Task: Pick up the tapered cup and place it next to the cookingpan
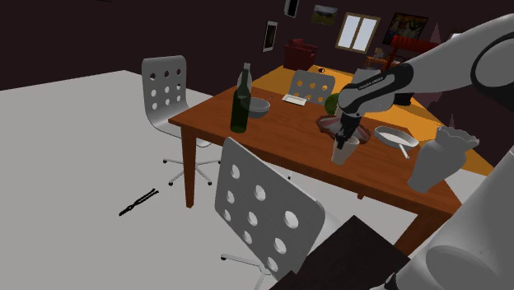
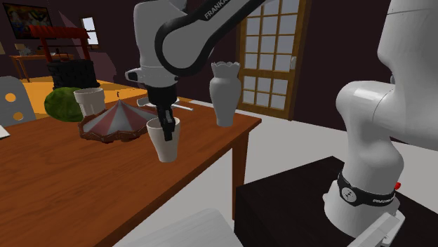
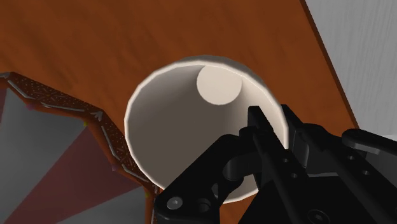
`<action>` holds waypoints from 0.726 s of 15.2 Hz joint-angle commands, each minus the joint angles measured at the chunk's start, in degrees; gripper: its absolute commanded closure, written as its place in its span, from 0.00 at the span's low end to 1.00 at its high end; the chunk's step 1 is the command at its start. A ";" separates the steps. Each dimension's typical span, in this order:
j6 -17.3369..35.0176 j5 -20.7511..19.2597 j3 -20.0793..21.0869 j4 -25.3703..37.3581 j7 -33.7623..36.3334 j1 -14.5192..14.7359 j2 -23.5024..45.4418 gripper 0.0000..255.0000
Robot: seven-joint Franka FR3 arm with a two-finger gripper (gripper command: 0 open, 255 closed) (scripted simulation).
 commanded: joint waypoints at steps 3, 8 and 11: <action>-2.67 -0.57 0.02 1.26 0.20 0.14 -1.48 1.00; -6.45 -1.19 0.11 3.31 0.35 0.30 -3.33 1.00; -8.72 -1.48 0.20 4.69 0.38 0.39 -4.29 1.00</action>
